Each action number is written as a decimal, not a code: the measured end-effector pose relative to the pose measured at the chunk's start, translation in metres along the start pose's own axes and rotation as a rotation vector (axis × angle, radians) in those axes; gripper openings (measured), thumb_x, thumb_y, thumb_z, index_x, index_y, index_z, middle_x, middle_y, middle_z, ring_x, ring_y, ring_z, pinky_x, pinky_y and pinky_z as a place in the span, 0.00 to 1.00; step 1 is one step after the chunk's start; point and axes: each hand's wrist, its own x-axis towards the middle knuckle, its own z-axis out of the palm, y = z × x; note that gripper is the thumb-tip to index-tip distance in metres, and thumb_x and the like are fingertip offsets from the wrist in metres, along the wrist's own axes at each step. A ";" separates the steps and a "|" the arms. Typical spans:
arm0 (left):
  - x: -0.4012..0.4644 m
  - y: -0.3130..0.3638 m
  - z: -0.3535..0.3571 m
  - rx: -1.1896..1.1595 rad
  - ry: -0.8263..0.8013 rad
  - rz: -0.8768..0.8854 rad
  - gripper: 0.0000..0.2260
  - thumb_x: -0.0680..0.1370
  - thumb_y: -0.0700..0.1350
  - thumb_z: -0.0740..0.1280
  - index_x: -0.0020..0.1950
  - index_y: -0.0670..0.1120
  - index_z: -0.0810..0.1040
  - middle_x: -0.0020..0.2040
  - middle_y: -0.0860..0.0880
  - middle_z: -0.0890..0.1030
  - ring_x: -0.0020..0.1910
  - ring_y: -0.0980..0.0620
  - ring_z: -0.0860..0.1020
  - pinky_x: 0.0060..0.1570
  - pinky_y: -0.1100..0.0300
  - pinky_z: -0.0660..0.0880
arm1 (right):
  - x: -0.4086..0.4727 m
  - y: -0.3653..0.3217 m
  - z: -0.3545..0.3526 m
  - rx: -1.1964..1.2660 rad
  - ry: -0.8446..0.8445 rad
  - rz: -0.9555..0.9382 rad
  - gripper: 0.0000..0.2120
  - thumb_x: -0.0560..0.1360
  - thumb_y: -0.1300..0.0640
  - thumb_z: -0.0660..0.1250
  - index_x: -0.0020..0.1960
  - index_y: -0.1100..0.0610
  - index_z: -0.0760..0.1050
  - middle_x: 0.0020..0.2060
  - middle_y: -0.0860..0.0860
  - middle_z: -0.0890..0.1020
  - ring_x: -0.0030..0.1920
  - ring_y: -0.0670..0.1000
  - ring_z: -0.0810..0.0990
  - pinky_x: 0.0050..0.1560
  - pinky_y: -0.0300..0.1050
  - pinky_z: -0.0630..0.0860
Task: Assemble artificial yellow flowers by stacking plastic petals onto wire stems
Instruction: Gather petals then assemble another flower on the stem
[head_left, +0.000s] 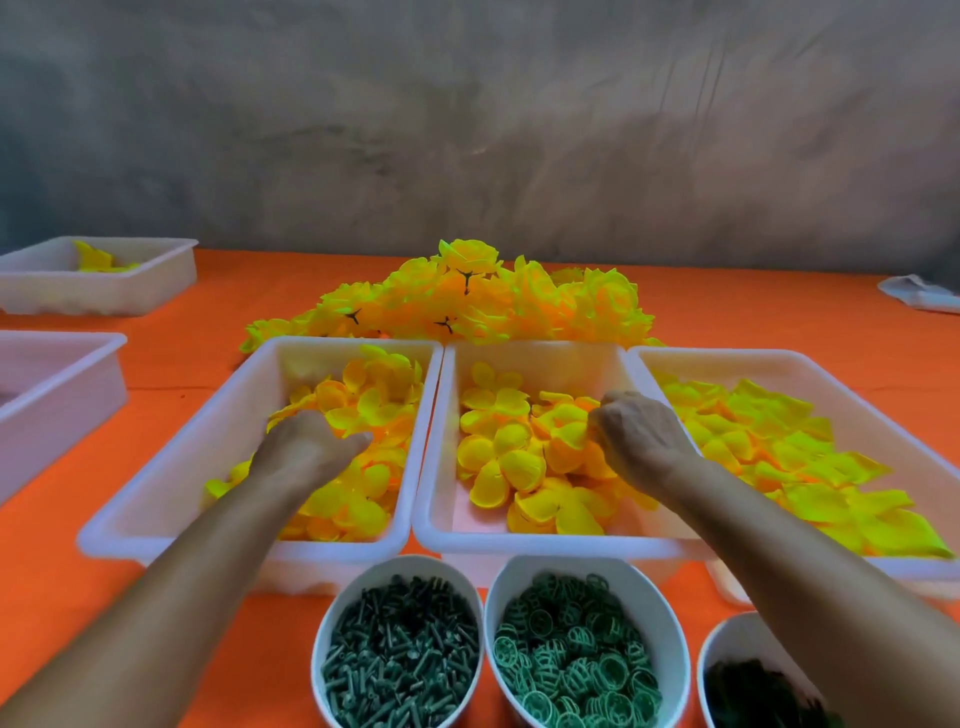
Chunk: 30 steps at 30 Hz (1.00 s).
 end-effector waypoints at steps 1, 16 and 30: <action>0.001 0.001 -0.002 0.017 0.031 0.010 0.21 0.76 0.58 0.66 0.42 0.39 0.76 0.42 0.42 0.79 0.44 0.41 0.76 0.42 0.53 0.71 | 0.000 0.002 0.000 0.012 -0.002 -0.003 0.09 0.77 0.58 0.61 0.53 0.57 0.77 0.54 0.54 0.78 0.56 0.58 0.76 0.46 0.47 0.72; -0.016 0.080 -0.006 -0.288 0.308 0.504 0.20 0.72 0.53 0.72 0.59 0.44 0.77 0.57 0.42 0.78 0.53 0.43 0.77 0.50 0.54 0.71 | 0.019 0.011 -0.011 0.797 0.325 0.232 0.03 0.67 0.66 0.67 0.40 0.62 0.79 0.35 0.59 0.79 0.39 0.57 0.78 0.36 0.46 0.65; -0.002 0.115 0.050 -1.053 -0.218 0.387 0.08 0.70 0.33 0.72 0.37 0.44 0.77 0.35 0.45 0.78 0.34 0.51 0.75 0.33 0.63 0.72 | 0.014 -0.020 -0.004 1.838 -0.116 0.246 0.05 0.73 0.56 0.68 0.46 0.57 0.79 0.41 0.54 0.83 0.39 0.50 0.82 0.39 0.41 0.76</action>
